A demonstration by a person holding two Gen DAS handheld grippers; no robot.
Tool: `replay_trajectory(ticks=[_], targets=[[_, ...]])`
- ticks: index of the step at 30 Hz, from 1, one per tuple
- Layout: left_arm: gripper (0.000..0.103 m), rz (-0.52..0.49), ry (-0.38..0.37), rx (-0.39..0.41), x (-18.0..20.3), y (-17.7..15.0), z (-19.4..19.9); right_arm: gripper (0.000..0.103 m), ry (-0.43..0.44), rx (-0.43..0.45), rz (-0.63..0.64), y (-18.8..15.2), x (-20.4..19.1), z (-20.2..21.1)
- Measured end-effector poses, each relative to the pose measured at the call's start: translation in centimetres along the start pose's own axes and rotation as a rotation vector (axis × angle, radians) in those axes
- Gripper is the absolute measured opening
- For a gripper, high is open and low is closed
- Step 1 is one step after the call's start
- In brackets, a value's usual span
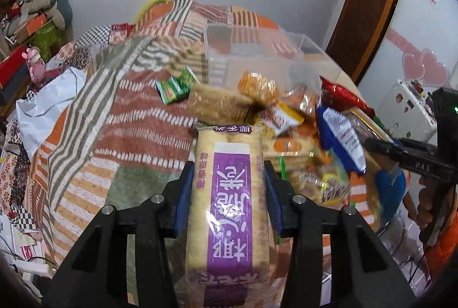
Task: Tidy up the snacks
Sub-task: 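Carry both packs into the clear plastic box and open both tools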
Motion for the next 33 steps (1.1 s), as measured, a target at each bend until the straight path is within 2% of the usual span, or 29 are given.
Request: replay_trajectory(ticks=[8,17,26,28,30,31,33], targets=[[0.045,0.003,-0.015,0.079,0.9,3.5,0.8,0.033,0.034,0.076,0.027,2.2,-2.0,1.4],[0.045,-0.002,-0.013,0.182,1.8,8.6,0.6,0.033,0.025,0.156,0.027,5.6,-1.6,1.3],[0.043,0.014,-0.023,0.201,2.2,13.0,-2.3,0.033,0.007,0.226,0.032,9.6,-1.1,0.4],[0.04,0.008,-0.022,0.202,2.4,13.9,-3.2,0.033,0.004,0.238,0.029,10.4,-1.0,0.0],[0.03,0.008,-0.025,0.19,2.4,14.5,-4.3,0.033,0.004,0.245,0.023,11.1,-0.9,-0.4],[0.021,0.008,-0.03,0.181,2.5,14.7,-4.7,0.033,0.004,0.249,0.018,11.4,-0.8,-0.7],[0.021,0.016,-0.033,0.165,2.4,15.1,-5.9,0.033,0.004,0.249,0.014,11.8,-0.7,-1.2]])
Point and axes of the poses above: each gripper's, at about its wrist camera, not at the fingertips, and z roughly against the way its jaws point, x to its right, y to its top, the point moved 8 cm from there along -z, roughly the way its jaws point, and after that the axes turned 10 degrees about x, right-handed, at the moved point
